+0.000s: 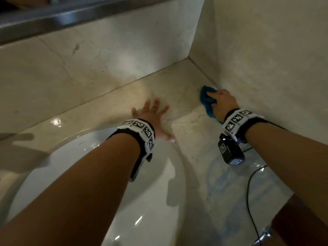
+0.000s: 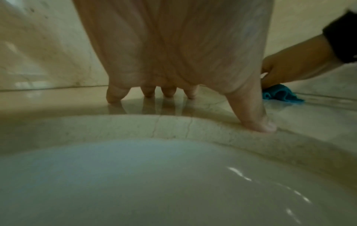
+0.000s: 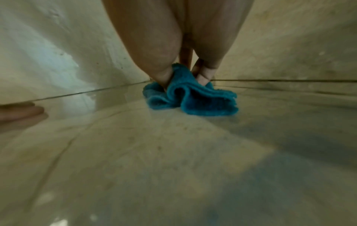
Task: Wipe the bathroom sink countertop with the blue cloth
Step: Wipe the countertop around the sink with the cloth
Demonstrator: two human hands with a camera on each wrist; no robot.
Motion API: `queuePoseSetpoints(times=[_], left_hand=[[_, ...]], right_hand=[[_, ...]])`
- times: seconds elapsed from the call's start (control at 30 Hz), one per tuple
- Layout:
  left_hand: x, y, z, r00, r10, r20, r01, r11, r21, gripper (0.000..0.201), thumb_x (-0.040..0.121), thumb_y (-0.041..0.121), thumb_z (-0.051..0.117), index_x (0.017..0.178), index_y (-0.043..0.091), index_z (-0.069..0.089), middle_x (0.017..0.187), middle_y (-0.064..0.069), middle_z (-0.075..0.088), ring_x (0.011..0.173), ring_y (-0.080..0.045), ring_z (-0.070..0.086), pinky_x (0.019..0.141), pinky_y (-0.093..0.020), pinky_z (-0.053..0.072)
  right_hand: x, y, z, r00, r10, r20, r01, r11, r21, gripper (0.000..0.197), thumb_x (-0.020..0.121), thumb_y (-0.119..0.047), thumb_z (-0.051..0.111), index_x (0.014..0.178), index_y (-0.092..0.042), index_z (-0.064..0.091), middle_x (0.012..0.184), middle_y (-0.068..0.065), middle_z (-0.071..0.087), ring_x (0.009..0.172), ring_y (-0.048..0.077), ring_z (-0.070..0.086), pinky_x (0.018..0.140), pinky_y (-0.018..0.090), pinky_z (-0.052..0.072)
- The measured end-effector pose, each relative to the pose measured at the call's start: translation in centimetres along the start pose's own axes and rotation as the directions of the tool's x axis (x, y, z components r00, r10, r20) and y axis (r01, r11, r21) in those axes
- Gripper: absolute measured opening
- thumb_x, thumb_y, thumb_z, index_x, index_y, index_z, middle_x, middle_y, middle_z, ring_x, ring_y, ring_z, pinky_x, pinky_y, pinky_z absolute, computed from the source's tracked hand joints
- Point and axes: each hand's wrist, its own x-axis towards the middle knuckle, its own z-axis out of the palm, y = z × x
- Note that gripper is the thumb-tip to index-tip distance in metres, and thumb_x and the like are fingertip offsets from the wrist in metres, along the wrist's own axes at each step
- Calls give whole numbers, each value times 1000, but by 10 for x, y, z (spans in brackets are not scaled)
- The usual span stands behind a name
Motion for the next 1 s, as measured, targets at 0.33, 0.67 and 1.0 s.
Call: queuePoseSetpoints(times=[0.33,0.67,1.0], left_hand=[[0,3,-7,999,-10,44,9,999,31,118,61,71,67,144,45,-12,152,8,-31,143,-25,-22,112,-63,-2],[0,-1,-4,1000,-5,6,5,997,71,112,65,70,65,145,44,-10,154,7,-27,144,-25,-18,113,-61,2],[-11,-2,-2,999,-53,7,53,997,51,109,63,76,60,142,51,-11,154,10,-26,144,-22,-18,113,-60,2]], right_hand=[[-104,-23,12,886,-361,292,370,929,26,36,90,-7,53,125,-15,58,129,8,48,120,25,47,92,11,30],[-35,-16,21,989,-120,88,113,991,77,35,89,-13,55,124,-15,53,119,14,46,110,32,47,90,20,35],[-131,-25,27,857,-401,324,410,911,42,40,90,-14,54,128,-27,54,129,11,42,107,33,43,97,38,40]])
